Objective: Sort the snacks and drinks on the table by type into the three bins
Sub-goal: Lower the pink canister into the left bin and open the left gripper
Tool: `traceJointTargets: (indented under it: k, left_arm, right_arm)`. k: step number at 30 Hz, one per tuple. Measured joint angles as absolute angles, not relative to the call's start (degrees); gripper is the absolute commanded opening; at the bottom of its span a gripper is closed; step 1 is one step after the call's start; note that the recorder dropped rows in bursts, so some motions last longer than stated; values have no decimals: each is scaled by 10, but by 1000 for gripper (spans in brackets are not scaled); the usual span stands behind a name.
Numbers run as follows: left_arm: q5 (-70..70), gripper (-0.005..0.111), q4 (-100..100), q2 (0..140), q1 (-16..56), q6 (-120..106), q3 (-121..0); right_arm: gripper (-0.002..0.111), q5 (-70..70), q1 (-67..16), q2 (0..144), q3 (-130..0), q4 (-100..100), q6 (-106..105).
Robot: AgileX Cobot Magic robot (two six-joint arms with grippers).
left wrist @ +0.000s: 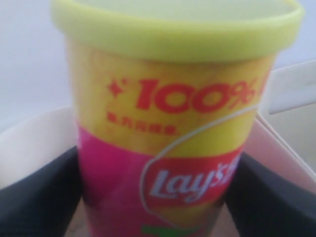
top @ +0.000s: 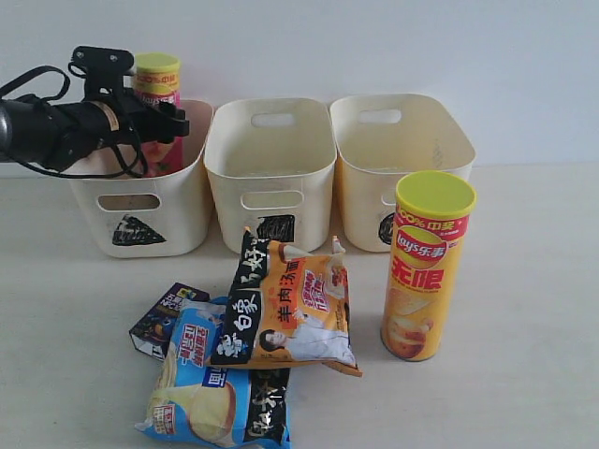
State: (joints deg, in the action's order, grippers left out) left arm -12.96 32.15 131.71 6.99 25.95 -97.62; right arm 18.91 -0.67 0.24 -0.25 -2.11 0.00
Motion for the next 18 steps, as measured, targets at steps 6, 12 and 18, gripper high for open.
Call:
traceJointTargets:
  k: [6,12,18]
  left_arm:
    - [-162,99,321,1322,67,260,-976]
    - [-156,99,321,1315,67,259,-977]
    - [-87,99,321,1275,67,259,-977]
  right_arm:
    - [0,189,-7,2,-3,-21,0]
    - [0,189,-7,2,-3,-21,0]
    - [0,189,-7,2,-3,-21,0]
